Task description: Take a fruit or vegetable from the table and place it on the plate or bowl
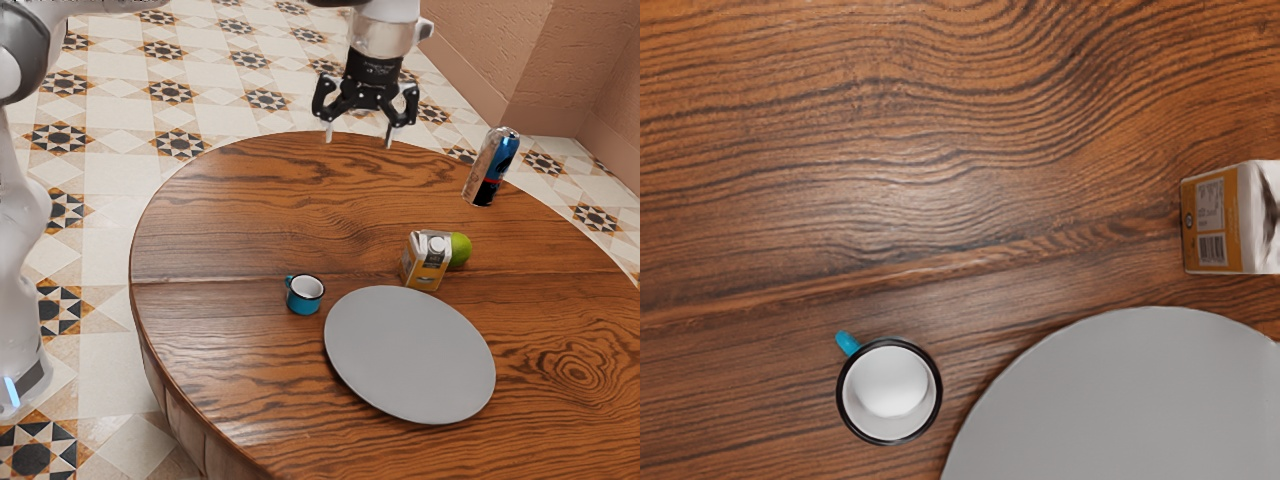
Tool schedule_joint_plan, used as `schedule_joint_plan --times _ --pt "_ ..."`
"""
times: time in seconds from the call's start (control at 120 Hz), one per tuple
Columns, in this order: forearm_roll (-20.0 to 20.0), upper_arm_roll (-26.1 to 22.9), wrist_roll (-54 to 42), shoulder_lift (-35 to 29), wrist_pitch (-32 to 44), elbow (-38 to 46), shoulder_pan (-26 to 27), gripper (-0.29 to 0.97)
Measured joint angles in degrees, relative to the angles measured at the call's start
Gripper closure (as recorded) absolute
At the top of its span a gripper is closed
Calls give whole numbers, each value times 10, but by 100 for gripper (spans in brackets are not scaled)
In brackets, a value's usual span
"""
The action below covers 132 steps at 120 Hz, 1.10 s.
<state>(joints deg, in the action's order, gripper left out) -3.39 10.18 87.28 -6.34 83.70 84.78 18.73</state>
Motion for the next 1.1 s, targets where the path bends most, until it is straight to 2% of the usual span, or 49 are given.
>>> schedule_joint_plan --times 0.208,0.308,0.408,0.717,0.9,1.1 --pt "-25 -1 -185 152 1 -160 -8 0" --pt "-27 -5 -277 193 23 -189 -30 0" --pt "-26 -26 -360 224 58 -193 -67 0" --pt "-19 -33 -568 288 169 -192 -85 0" --pt "17 -28 -651 298 210 -185 -102 0" --pt "49 -28 -715 286 264 -118 -111 0"
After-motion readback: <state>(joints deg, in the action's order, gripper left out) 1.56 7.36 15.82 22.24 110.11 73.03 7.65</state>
